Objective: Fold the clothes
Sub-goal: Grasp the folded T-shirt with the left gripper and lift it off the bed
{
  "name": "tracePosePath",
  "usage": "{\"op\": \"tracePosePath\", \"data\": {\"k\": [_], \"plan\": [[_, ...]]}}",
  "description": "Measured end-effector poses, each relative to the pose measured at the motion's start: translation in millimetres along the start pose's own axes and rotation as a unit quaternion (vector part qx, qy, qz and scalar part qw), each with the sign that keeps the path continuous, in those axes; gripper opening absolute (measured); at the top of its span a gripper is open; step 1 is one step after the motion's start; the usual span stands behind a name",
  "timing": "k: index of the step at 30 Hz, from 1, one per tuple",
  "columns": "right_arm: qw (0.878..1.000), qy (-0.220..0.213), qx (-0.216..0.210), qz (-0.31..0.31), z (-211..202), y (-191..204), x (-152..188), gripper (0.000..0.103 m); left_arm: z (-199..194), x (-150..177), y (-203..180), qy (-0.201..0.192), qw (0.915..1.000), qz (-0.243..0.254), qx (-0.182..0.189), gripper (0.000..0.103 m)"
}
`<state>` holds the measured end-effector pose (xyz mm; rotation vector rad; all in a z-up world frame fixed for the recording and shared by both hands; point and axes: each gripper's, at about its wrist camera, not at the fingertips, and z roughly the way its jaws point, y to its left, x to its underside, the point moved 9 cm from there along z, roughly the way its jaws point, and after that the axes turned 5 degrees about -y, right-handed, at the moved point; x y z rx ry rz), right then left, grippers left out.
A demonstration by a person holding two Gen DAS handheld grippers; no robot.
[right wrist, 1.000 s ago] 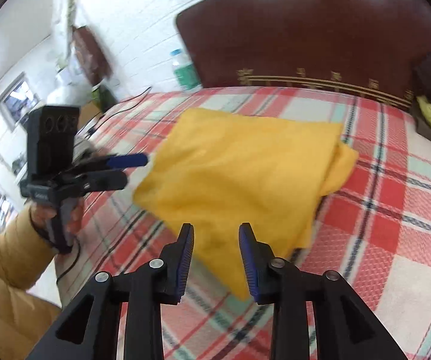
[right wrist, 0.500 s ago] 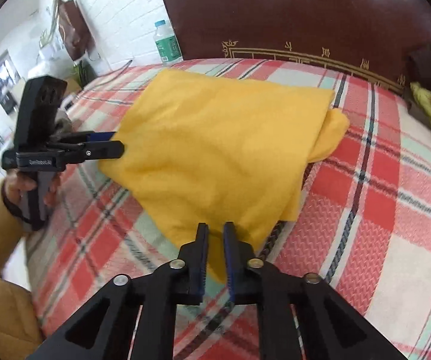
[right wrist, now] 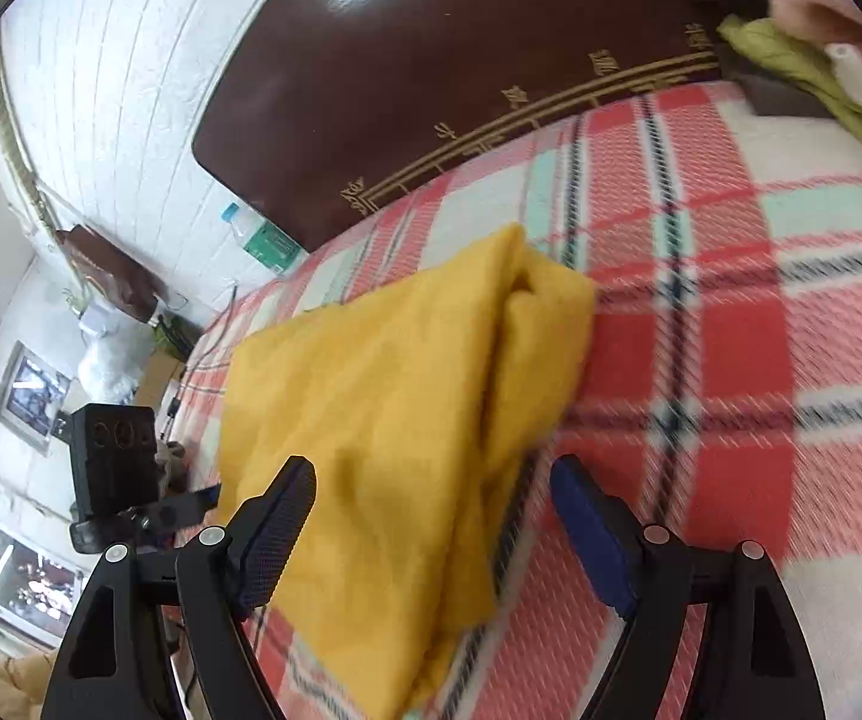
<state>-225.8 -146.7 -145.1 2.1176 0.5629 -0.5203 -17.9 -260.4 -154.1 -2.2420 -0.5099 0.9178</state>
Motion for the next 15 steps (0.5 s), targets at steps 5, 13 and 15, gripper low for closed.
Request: {"op": "tracePosePath", "data": {"k": [5, 13, 15], "plan": [[1.000, -0.002, -0.009, -0.013, 23, 6, -11, 0.079, 7, -1, -4, 0.018, 0.9998, -0.013, -0.001, 0.092], [0.996, 0.023, -0.055, 0.063, 27, -3, -5, 0.026, 3, 1, 0, 0.021, 0.9978, -0.061, 0.016, 0.044], [0.993, 0.026, -0.073, 0.090, 23, -1, -6, 0.024, -4, 0, -2, 0.018, 0.9967, -0.074, 0.029, 0.041]]}}
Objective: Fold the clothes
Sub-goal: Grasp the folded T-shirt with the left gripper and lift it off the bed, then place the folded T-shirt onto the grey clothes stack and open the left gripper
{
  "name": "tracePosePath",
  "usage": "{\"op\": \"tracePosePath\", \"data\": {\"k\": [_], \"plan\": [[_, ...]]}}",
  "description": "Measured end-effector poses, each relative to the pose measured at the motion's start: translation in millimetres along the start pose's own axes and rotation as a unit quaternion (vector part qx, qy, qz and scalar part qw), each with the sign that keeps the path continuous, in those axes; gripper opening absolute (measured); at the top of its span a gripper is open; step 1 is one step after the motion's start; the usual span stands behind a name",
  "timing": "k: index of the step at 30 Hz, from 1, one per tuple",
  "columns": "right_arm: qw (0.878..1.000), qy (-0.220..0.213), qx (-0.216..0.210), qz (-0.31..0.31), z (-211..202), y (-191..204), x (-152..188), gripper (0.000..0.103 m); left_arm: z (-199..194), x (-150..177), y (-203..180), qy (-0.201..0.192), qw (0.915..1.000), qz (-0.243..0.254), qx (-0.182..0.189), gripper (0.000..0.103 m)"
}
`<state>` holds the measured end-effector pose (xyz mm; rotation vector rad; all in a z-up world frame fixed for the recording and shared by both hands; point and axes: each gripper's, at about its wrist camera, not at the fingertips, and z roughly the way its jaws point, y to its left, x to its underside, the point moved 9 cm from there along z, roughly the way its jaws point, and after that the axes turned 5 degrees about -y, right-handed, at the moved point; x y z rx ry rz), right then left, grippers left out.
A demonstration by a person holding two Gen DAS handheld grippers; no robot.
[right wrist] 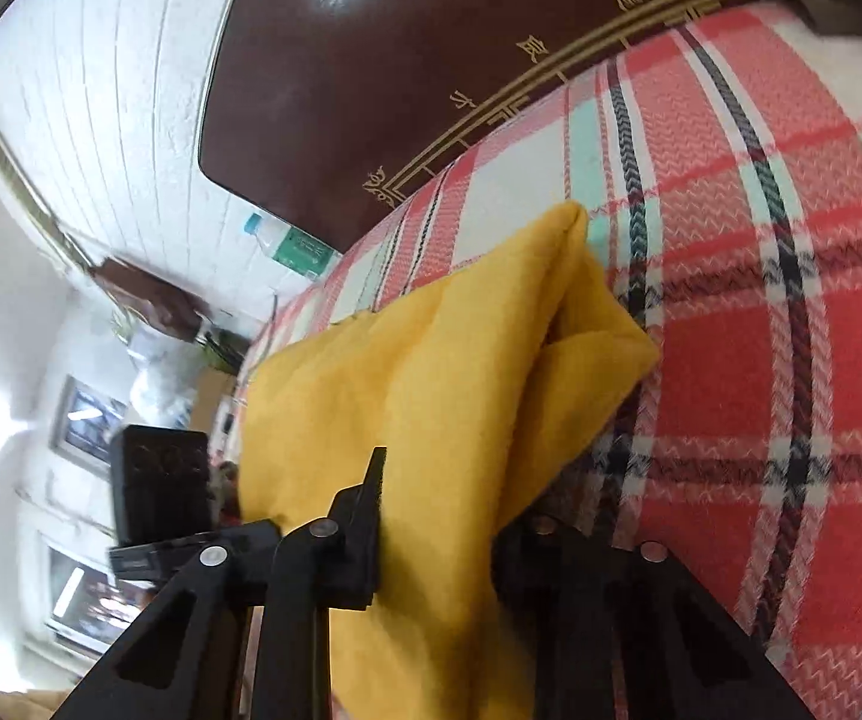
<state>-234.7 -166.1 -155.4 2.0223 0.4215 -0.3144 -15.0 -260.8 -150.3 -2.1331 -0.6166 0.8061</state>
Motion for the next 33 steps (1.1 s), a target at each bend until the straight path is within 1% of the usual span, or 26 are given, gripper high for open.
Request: {"op": "tracePosePath", "data": {"k": [3, 6, 9, 11, 14, 17, 21, 24, 25, 29, 31, 33], "plan": [[0.998, -0.008, -0.046, 0.043, -5, 13, 0, 0.023, -12, -1, -4, -0.005, 0.9996, -0.017, 0.020, 0.041], [0.995, -0.013, -0.078, 0.062, -11, 33, 6, 0.023, -35, -2, -18, -0.016, 0.9989, -0.005, 0.045, 0.041], [0.993, -0.017, -0.097, 0.065, -15, 60, 12, 0.023, -60, -1, -28, -0.024, 0.9985, 0.007, 0.048, 0.041], [0.991, -0.018, -0.117, 0.060, -15, 86, 15, 0.023, -78, -1, -33, -0.030, 0.9983, 0.009, 0.050, 0.041], [0.989, -0.013, -0.144, 0.044, -7, 128, 20, 0.023, -121, -6, -40, -0.051, 0.9971, 0.022, 0.052, 0.041], [0.983, -0.004, -0.180, 0.024, 11, 179, 23, 0.023, -175, -14, -43, -0.085, 0.9947, 0.046, 0.034, 0.041], [0.973, 0.014, -0.229, 0.011, 54, 251, 25, 0.023, -256, -27, -37, -0.139, 0.9882, 0.064, -0.004, 0.041], [0.963, 0.035, -0.266, 0.012, 94, 302, 31, 0.023, -319, -39, -26, -0.188, 0.9782, 0.077, -0.043, 0.041], [0.960, 0.042, -0.278, 0.014, 109, 319, 33, 0.023, -343, -43, -19, -0.204, 0.9747, 0.074, -0.054, 0.041], [0.954, 0.079, -0.289, 0.004, 174, 374, 64, 0.023, -433, -43, 21, -0.259, 0.9583, 0.063, -0.104, 0.041], [0.951, 0.098, -0.294, -0.001, 206, 401, 80, 0.023, -466, -36, 44, -0.281, 0.9492, 0.059, -0.129, 0.041], [0.949, 0.118, -0.293, -0.009, 238, 416, 103, 0.023, -488, -24, 75, -0.298, 0.9430, 0.040, -0.143, 0.041]]}}
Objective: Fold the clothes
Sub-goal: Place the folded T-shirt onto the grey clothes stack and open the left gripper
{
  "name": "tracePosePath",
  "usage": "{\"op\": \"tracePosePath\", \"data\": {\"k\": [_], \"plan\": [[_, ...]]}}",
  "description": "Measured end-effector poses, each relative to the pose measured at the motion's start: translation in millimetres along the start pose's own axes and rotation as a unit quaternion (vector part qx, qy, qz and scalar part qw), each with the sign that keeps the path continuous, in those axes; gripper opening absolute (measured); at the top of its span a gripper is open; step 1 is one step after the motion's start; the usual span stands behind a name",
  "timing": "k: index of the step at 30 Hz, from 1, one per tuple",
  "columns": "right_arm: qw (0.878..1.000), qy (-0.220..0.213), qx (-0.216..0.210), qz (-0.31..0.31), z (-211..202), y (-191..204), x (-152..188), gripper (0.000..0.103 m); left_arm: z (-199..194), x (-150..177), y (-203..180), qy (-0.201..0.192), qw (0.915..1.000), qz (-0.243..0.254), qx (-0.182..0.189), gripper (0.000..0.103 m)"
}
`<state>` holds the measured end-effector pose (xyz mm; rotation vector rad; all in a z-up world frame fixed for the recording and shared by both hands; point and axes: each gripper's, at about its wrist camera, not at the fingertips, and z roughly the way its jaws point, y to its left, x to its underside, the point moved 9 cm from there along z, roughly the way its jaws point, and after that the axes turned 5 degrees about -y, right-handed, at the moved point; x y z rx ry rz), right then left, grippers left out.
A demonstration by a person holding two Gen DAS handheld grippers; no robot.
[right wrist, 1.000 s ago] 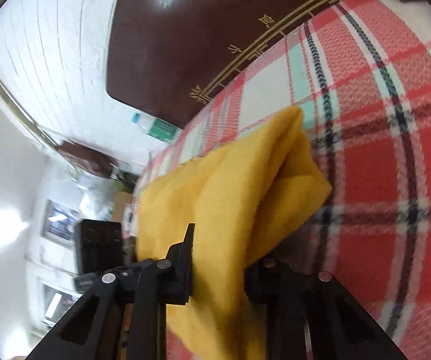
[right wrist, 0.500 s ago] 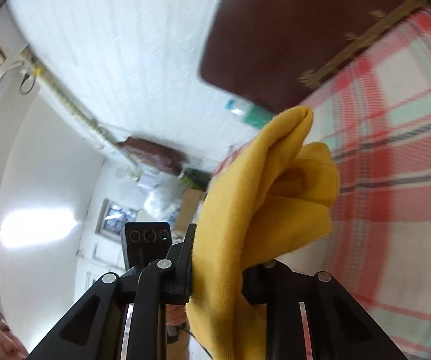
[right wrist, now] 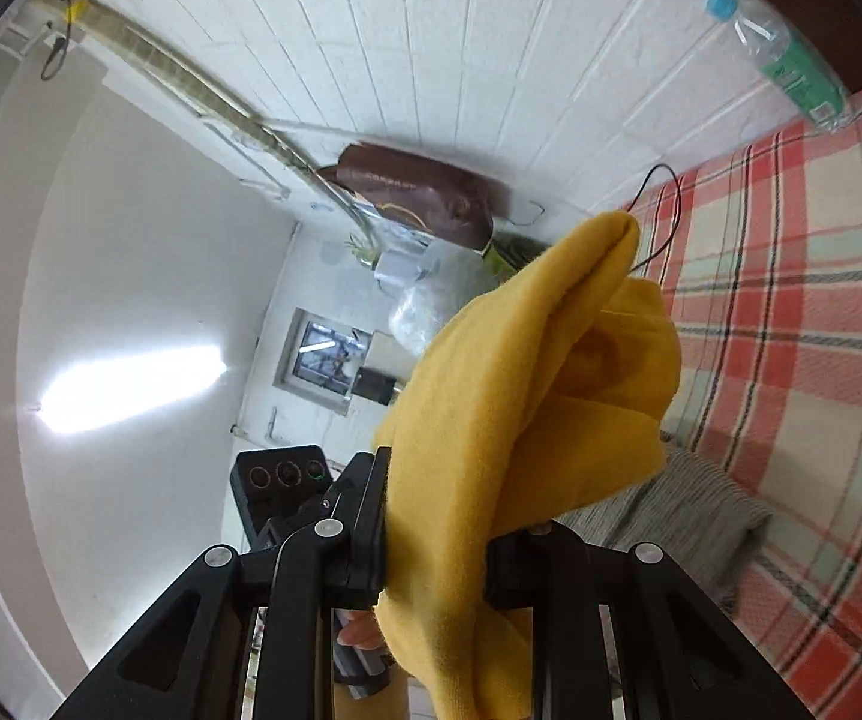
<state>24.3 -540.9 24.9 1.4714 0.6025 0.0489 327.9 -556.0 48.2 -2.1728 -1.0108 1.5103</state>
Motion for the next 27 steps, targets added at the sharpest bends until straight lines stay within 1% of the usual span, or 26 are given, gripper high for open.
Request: {"op": "tracePosePath", "data": {"k": [2, 4, 6, 7, 8, 9, 10, 12, 14, 15, 16, 17, 18, 19, 21, 23, 24, 25, 26, 27], "plan": [[1.000, 0.021, 0.022, 0.004, 31, -21, 19, 0.023, -8, 18, 47, 0.005, 0.9992, -0.028, -0.029, 0.041], [0.997, 0.054, 0.055, 0.033, 56, -57, 46, 0.025, -11, 44, 95, 0.017, 0.9957, -0.063, -0.066, 0.041], [0.991, 0.085, 0.090, 0.056, 72, -91, 76, 0.025, -8, 74, 133, 0.032, 0.9903, -0.107, -0.083, 0.041], [0.989, 0.089, 0.102, 0.066, 75, -107, 88, 0.025, -8, 83, 141, 0.031, 0.9893, -0.116, -0.083, 0.041], [0.988, 0.091, 0.106, 0.071, 76, -117, 96, 0.030, -9, 87, 142, 0.025, 0.9897, -0.120, -0.074, 0.041], [0.987, 0.093, 0.110, 0.075, 75, -126, 102, 0.041, -10, 92, 143, 0.019, 0.9901, -0.123, -0.065, 0.041], [0.986, 0.094, 0.115, 0.079, 74, -132, 107, 0.044, -12, 95, 143, 0.014, 0.9904, -0.126, -0.057, 0.041], [0.987, 0.094, 0.114, 0.070, 71, -129, 109, 0.044, -14, 92, 138, 0.010, 0.9913, -0.120, -0.052, 0.041], [0.987, 0.098, 0.119, 0.043, 65, -120, 110, 0.045, -13, 87, 134, 0.008, 0.9915, -0.118, -0.052, 0.041], [0.987, 0.099, 0.120, 0.040, 62, -116, 110, 0.043, -13, 83, 132, 0.007, 0.9915, -0.119, -0.053, 0.041], [0.988, 0.098, 0.107, 0.051, 63, -109, 109, 0.039, -12, 79, 131, 0.005, 0.9914, -0.119, -0.054, 0.041], [0.989, 0.097, 0.090, 0.068, 65, -101, 106, 0.033, -12, 75, 130, 0.004, 0.9914, -0.119, -0.054, 0.041], [0.989, 0.095, 0.077, 0.083, 67, -94, 105, 0.032, -13, 71, 130, 0.003, 0.9918, -0.116, -0.055, 0.041], [0.989, 0.093, 0.062, 0.092, 69, -87, 104, 0.032, -15, 67, 130, 0.000, 0.9917, -0.112, -0.064, 0.041], [0.990, 0.094, 0.035, 0.095, 72, -76, 104, 0.032, -18, 65, 134, -0.003, 0.9909, -0.112, -0.075, 0.041], [0.990, 0.099, 0.076, 0.072, 71, -89, 109, 0.032, -19, 67, 140, -0.006, 0.9900, -0.114, -0.083, 0.041], [0.987, 0.104, 0.099, 0.065, 69, -98, 111, 0.034, -20, 69, 140, -0.007, 0.9899, -0.109, -0.090, 0.042], [0.985, 0.109, 0.122, 0.061, 68, -108, 113, 0.037, -21, 71, 139, -0.011, 0.9902, -0.100, -0.097, 0.047], [0.984, 0.113, 0.129, 0.054, 64, -109, 114, 0.040, -23, 72, 137, -0.016, 0.9904, -0.090, -0.104, 0.054], [0.983, 0.116, 0.131, 0.046, 61, -109, 115, 0.041, -27, 72, 132, -0.024, 0.9905, -0.074, -0.113, 0.058]]}}
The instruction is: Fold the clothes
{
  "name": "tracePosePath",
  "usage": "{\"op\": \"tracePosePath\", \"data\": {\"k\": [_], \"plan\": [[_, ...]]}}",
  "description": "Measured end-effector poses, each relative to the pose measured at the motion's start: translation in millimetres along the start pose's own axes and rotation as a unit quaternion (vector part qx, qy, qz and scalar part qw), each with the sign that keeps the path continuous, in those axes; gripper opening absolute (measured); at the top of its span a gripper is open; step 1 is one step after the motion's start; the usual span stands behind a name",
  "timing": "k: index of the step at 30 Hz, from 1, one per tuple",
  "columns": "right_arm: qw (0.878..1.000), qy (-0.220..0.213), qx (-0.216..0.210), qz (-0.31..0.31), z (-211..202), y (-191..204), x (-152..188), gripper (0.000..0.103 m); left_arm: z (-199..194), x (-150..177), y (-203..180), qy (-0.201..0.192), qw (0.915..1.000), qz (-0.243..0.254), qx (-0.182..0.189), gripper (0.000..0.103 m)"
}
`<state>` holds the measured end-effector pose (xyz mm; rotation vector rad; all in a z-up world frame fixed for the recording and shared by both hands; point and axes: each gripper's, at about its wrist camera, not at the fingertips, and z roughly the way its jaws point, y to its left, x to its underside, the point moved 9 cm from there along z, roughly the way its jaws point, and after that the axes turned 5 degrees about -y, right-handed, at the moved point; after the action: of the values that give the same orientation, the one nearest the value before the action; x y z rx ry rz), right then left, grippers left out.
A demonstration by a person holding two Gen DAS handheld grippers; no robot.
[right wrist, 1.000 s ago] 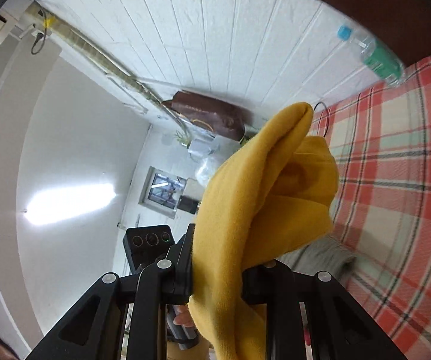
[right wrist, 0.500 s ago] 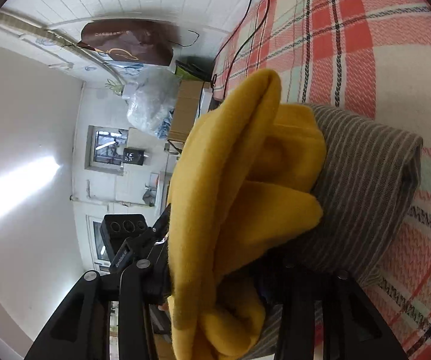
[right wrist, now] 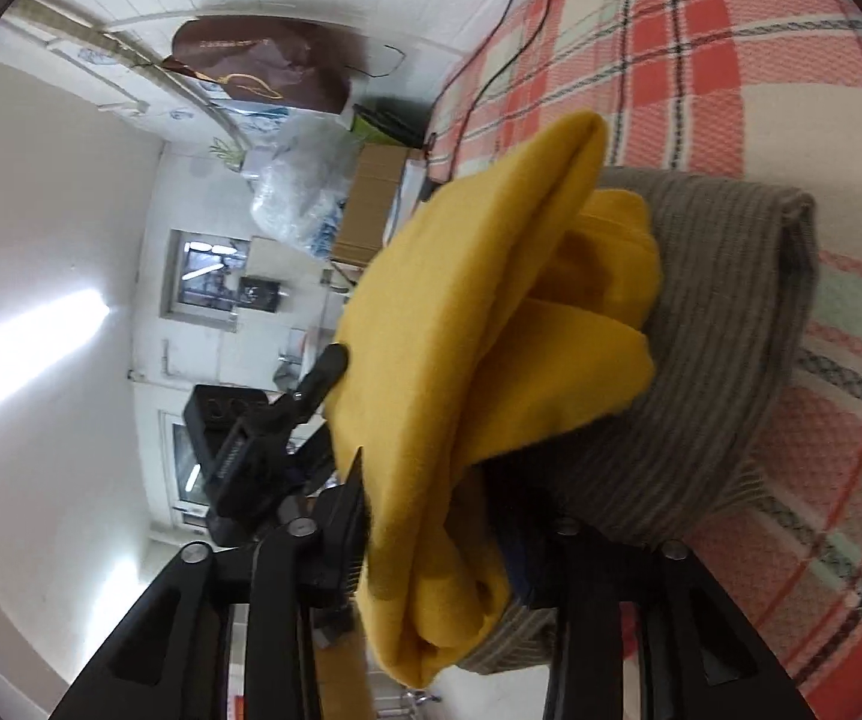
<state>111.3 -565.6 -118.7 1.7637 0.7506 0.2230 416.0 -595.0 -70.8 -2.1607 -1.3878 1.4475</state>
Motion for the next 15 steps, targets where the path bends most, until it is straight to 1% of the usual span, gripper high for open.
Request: {"op": "tracePosePath", "data": {"k": [1, 3, 6, 7, 8, 10, 11, 13, 14, 15], "plan": [[1.000, -0.001, 0.008, -0.020, -6, 3, 1, 0.042, -6, 0, -4, -0.012, 0.9998, 0.015, -0.008, 0.063], [0.997, -0.005, 0.032, -0.068, -20, 11, 4, 0.052, -22, -1, -15, -0.040, 0.9982, 0.041, -0.017, 0.064], [0.986, -0.014, 0.075, -0.147, -46, 22, 12, 0.052, -46, -2, -34, -0.078, 0.9929, 0.085, -0.028, 0.064], [0.980, -0.017, 0.088, -0.176, -55, 28, 16, 0.052, -51, 1, -43, -0.082, 0.9908, 0.106, -0.022, 0.065], [0.974, -0.024, 0.095, -0.206, -64, 34, 21, 0.052, -51, 7, -50, -0.077, 0.9890, 0.125, -0.014, 0.071], [0.958, -0.028, 0.090, -0.271, -69, 57, 31, 0.052, -50, 18, -62, -0.066, 0.9848, 0.161, 0.000, 0.081], [0.949, -0.029, 0.092, -0.299, -65, 66, 33, 0.052, -42, 25, -61, -0.052, 0.9846, 0.167, -0.003, 0.081], [0.931, -0.027, 0.100, -0.349, -49, 82, 36, 0.052, -25, 35, -50, -0.027, 0.9864, 0.161, -0.016, 0.081], [0.925, -0.021, 0.109, -0.363, -36, 84, 38, 0.052, -17, 38, -42, -0.019, 0.9874, 0.155, -0.024, 0.081], [0.918, -0.008, 0.119, -0.377, -27, 78, 44, 0.052, -12, 41, -35, -0.015, 0.9888, 0.147, -0.025, 0.081]]}}
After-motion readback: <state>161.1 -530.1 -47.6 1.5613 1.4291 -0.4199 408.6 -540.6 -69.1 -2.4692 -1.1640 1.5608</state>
